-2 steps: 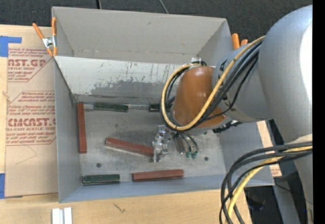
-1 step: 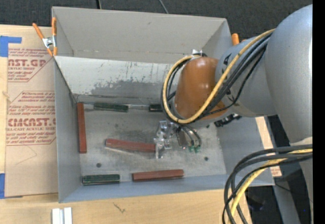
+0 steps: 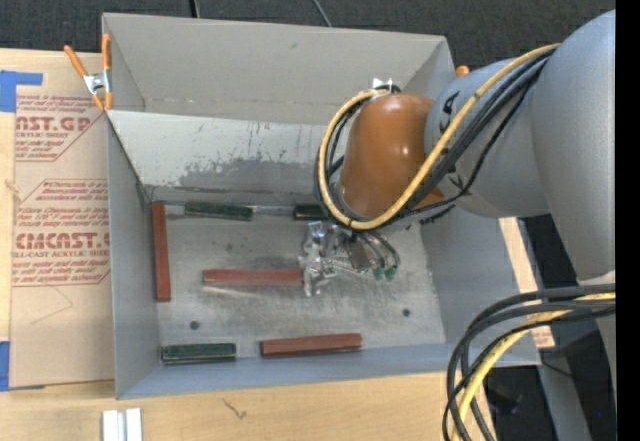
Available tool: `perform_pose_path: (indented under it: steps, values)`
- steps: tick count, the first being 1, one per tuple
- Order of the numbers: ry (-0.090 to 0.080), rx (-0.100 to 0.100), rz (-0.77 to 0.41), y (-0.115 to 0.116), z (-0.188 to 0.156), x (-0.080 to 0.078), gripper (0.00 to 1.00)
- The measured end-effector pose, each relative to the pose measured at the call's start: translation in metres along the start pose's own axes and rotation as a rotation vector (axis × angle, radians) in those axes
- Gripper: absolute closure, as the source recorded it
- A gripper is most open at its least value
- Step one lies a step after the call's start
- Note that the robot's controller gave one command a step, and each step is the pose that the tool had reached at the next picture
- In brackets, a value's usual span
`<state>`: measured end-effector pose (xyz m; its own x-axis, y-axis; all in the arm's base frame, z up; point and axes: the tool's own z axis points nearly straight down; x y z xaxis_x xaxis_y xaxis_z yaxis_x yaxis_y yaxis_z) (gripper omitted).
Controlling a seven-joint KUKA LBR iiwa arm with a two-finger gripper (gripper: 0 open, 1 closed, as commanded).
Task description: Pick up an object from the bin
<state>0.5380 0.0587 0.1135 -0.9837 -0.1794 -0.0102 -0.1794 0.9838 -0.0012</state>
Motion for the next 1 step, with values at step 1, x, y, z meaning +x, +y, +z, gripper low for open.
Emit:
perform_pose_path:
  steps: [1]
  values:
    - [0.008, -0.001, 0.154, 0.0017, -0.1141, 0.013, 1.0]
